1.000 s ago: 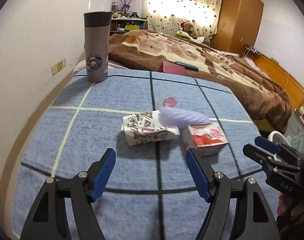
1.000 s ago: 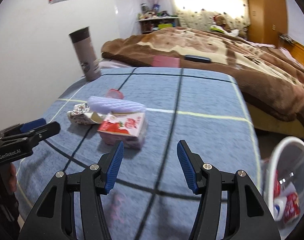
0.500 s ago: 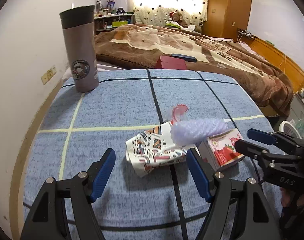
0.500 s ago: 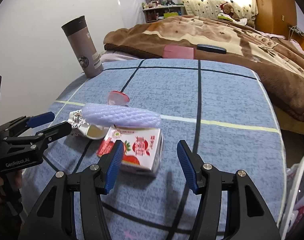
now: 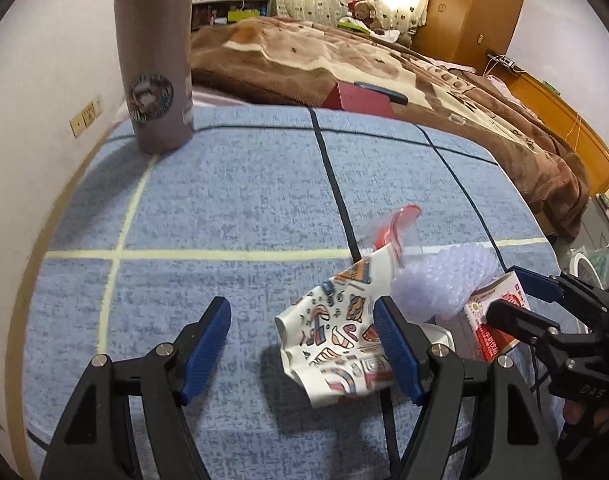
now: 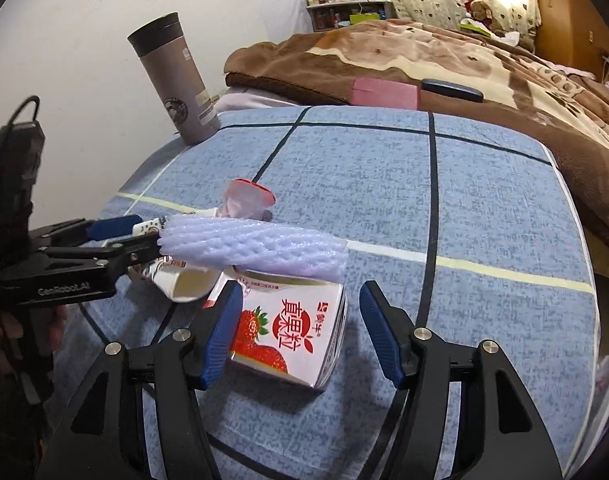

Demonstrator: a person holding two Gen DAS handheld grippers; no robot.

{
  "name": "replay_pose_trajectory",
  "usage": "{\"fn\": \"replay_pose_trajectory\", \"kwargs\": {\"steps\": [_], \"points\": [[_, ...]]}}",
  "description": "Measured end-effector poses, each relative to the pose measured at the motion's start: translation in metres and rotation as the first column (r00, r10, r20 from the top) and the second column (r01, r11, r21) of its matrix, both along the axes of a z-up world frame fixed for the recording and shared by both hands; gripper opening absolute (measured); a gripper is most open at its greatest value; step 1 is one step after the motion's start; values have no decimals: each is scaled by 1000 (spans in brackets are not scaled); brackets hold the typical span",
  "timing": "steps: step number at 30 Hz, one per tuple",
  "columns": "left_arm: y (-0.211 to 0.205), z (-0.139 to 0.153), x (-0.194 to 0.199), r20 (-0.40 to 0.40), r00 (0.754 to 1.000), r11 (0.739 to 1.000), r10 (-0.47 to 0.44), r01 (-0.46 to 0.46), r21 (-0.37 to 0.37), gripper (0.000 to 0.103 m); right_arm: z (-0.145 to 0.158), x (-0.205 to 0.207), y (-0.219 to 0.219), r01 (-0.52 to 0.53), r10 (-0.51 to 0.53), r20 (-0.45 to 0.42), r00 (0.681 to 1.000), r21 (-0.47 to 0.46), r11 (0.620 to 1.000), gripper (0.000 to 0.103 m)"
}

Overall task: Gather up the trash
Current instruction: 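Grasp the patterned wrapper with the left tool while the right tool grasps the strawberry milk carton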

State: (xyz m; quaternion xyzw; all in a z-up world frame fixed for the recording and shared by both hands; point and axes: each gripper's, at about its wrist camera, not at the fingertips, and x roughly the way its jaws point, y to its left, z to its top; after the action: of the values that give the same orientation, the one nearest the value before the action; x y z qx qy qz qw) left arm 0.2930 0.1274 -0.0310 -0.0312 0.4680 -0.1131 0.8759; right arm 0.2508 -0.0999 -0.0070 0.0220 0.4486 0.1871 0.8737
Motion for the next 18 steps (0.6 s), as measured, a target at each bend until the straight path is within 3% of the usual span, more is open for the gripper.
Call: {"fn": "replay_pose_trajectory", "kwargs": {"steps": [13, 18], "points": [[-5, -4, -26, -9, 997, 996, -73, 72, -52, 74, -3, -22, -4, -28, 32, -54, 998, 77, 997, 62], [-8, -1, -37, -3, 996, 994, -90, 90, -70, 59, -4, -27, -5, -32, 39, -70, 997, 92, 995, 62]]}}
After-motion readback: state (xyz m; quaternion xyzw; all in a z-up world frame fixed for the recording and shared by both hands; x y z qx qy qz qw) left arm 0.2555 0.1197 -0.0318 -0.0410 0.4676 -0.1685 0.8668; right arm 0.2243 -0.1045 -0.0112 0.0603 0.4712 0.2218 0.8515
